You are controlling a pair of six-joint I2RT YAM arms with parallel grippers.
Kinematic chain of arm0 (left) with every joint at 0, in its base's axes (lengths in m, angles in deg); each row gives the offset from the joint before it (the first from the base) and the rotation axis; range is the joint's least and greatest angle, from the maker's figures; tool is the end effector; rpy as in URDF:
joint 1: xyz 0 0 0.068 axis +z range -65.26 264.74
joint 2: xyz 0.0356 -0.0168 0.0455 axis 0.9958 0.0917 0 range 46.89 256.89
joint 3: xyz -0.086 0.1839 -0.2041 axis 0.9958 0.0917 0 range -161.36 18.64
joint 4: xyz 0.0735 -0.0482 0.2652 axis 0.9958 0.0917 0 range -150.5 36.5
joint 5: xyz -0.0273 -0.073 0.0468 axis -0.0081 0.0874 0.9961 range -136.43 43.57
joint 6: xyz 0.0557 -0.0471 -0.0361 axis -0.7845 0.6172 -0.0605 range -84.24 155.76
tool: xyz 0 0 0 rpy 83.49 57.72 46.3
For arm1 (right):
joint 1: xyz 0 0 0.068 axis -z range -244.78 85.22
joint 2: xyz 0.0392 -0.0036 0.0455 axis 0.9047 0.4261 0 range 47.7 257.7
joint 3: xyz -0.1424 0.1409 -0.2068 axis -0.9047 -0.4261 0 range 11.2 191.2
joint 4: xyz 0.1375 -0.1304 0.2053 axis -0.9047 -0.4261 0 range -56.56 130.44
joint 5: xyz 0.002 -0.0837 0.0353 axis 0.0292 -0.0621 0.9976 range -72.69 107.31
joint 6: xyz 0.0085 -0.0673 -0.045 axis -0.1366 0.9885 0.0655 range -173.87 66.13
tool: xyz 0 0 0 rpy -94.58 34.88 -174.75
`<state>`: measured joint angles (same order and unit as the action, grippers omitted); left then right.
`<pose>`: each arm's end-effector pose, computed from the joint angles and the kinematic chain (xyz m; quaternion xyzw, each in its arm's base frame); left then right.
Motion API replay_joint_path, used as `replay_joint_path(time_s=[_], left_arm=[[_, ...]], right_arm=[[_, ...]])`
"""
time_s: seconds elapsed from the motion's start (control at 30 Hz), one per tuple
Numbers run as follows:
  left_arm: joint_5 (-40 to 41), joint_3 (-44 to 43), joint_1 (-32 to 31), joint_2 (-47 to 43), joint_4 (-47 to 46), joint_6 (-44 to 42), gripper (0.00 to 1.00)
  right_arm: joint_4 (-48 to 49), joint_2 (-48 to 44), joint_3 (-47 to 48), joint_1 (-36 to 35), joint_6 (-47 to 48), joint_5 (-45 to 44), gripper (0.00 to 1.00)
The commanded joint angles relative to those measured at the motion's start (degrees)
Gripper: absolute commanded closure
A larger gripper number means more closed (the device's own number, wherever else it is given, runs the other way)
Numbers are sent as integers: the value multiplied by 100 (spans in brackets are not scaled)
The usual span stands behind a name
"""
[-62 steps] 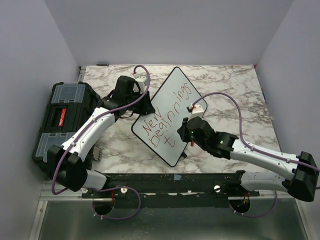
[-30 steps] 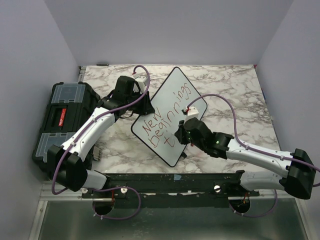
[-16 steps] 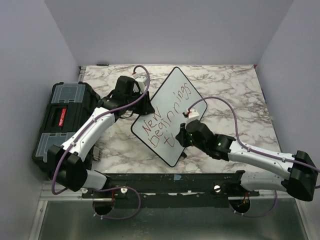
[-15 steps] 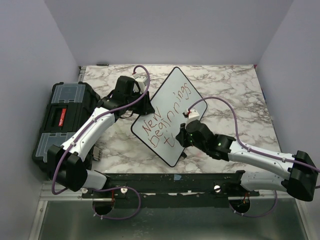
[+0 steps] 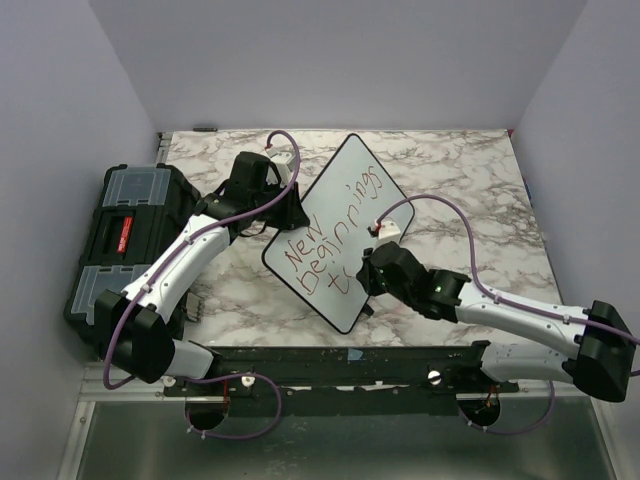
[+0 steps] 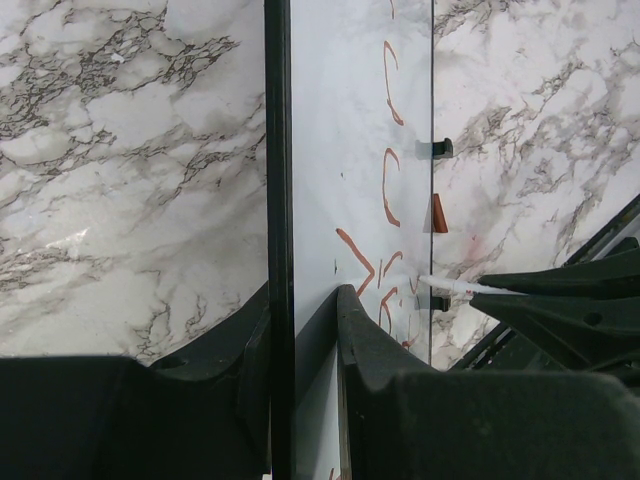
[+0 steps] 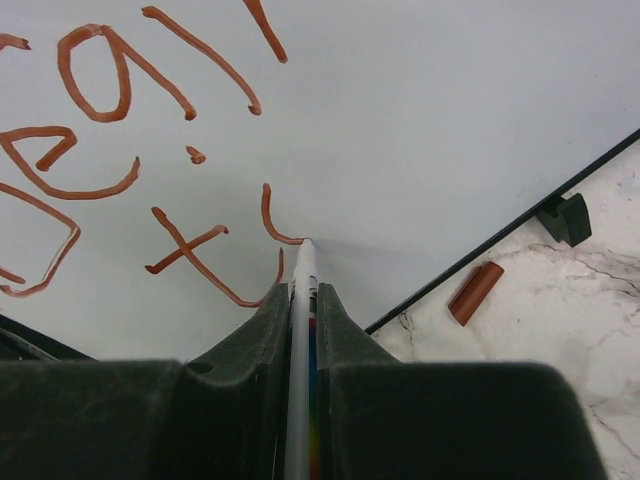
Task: Write a sentence on the whiteboard
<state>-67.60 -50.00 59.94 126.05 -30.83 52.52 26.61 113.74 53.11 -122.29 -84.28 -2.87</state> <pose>0.3023 -0.1677 0.3086 0.1397 0.8840 -0.3025 0.3280 0.1722 0.2253 0.2295 -0.1325 0.8781 0.1866 0.4202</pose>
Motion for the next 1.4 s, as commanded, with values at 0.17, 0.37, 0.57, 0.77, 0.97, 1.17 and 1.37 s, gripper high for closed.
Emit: replay_joint_path(time_s=[0.17, 0.37, 0.57, 0.77, 0.97, 1.17, 1.37], left_arm=[[709, 237, -219, 132, 610, -910, 100], [706, 237, -220, 131, 618, -911, 100], [723, 238, -227, 135, 616, -911, 100], [718, 233, -236, 133, 619, -911, 100], [719, 233, -236, 127, 619, -915, 100], [728, 233, -236, 119, 617, -917, 100], [718, 234, -230, 101, 619, -919, 100]], right_arm=[[-297, 326, 364, -7, 94, -525, 99], [-255, 527, 669, -10, 202, -542, 99], [-195, 654, 881, -7, 246, -422, 99], [-95, 666, 899, -5, 178, -212, 99], [-67, 647, 894, -12, 118, -115, 99], [11, 612, 888, -14, 88, -13, 99], [10, 622, 909, -11, 94, 104, 99]])
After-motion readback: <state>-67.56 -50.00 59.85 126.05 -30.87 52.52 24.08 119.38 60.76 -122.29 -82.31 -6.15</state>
